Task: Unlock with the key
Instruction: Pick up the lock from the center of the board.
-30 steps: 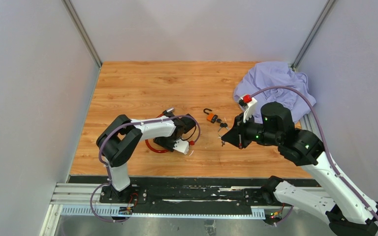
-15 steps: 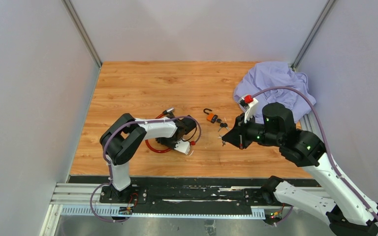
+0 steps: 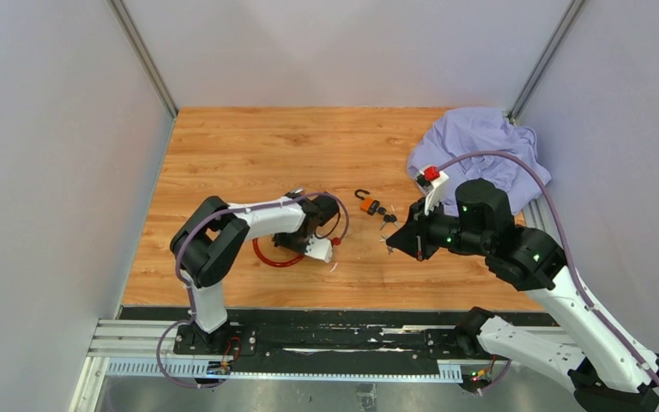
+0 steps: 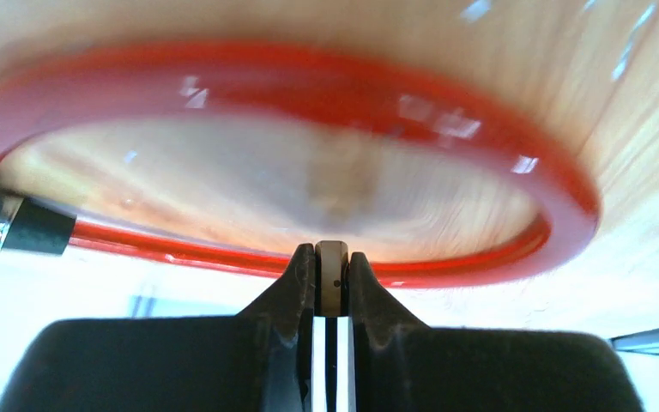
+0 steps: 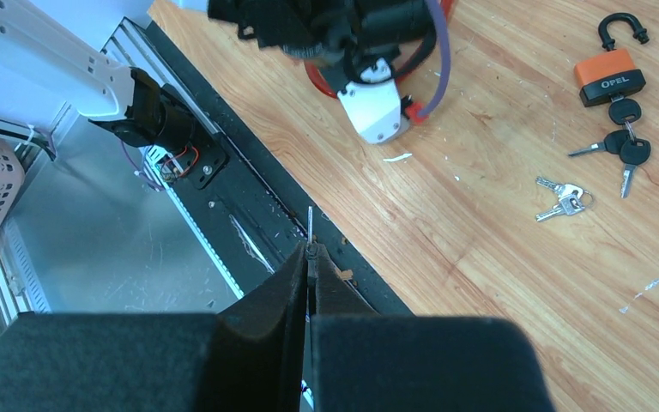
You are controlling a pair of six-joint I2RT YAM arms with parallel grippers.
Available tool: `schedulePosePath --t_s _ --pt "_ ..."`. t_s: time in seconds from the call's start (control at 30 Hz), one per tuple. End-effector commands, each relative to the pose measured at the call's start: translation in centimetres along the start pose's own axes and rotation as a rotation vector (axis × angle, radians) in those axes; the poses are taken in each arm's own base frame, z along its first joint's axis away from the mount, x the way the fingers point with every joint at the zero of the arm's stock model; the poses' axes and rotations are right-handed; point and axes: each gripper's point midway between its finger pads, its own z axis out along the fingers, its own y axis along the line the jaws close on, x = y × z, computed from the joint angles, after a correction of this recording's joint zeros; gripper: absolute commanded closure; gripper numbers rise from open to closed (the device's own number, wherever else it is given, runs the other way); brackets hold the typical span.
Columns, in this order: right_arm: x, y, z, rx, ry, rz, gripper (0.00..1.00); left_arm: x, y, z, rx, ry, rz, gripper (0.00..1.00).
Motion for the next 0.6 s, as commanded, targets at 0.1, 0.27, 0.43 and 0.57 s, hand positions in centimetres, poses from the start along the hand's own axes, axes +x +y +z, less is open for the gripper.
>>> schedulePosePath --t_s 0.1,0.27,0.43,0.57 --pt "0.1 0.1 0.5 -0.021 0.03 -0.019 1.0 1.6 3.7 -7.5 0.046 -0.423 -0.321 1.0" --pt "0.0 0.9 1.5 -0.076 0.068 -0.021 0.99 3.0 4.8 -13.1 0.057 -0.777 -0.471 1.0" --pt "-0.1 1.7 3.2 -0.14 0.116 -0.019 1.0 2.3 2.7 -18.4 0.128 -1.115 -0.486 1.0" --pt "-0.4 2.6 4.5 -0.189 0.152 -0.029 1.0 -0.1 -0.2 -22.0 0.176 -1.348 -0.423 1.0"
